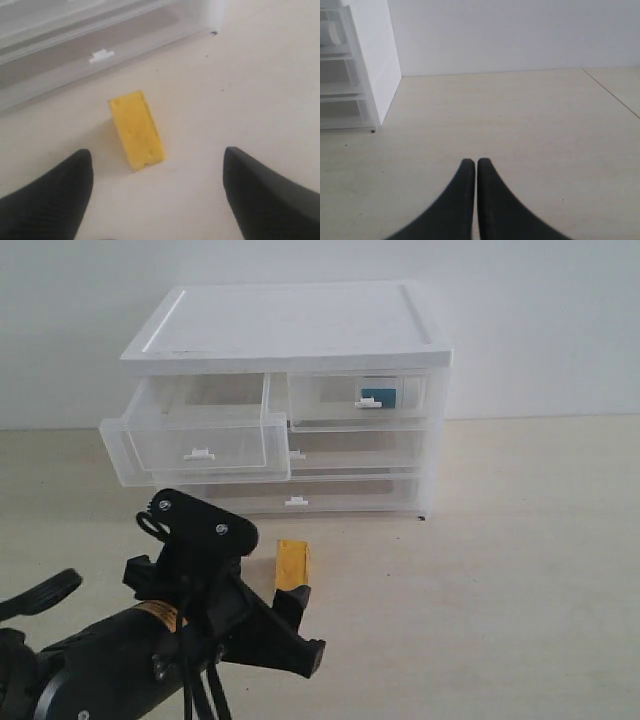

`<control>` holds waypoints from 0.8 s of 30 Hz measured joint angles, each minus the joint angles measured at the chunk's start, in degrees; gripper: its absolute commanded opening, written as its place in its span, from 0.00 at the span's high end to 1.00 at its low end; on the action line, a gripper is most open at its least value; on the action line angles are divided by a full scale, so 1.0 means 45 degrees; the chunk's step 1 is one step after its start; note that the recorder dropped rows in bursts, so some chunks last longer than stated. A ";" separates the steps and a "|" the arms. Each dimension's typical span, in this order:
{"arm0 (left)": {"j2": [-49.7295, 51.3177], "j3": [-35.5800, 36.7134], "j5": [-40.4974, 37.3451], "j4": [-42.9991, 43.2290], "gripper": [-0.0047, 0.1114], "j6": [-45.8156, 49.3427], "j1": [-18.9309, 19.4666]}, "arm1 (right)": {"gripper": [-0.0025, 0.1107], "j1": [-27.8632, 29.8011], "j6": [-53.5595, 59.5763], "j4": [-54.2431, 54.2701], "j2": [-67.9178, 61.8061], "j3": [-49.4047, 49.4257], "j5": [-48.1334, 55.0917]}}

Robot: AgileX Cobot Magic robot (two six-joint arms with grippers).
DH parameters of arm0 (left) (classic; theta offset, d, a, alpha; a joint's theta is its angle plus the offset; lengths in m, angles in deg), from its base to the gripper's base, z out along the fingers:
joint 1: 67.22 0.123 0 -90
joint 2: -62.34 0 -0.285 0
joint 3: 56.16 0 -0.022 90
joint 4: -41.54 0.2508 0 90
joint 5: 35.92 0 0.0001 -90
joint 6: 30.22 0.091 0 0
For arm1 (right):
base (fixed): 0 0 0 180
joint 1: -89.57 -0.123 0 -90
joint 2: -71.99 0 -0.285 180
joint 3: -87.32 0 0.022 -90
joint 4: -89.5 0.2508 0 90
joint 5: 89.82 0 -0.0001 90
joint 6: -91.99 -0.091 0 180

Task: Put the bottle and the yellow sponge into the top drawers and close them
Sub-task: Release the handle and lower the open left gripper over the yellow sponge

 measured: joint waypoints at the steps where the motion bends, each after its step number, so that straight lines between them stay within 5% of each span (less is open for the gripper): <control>1: 0.0000 -0.0212 -0.0161 0.0000 0.37 0.0039 -0.0021 | 0.98 0.0000 0.0000 0.0000 0.0000 0.0000 0.0000; 24: 0.3400 -0.2459 0.2002 -0.0939 0.37 -0.0084 0.0161 | 0.98 0.0000 0.0000 0.0000 0.0000 0.0000 0.0000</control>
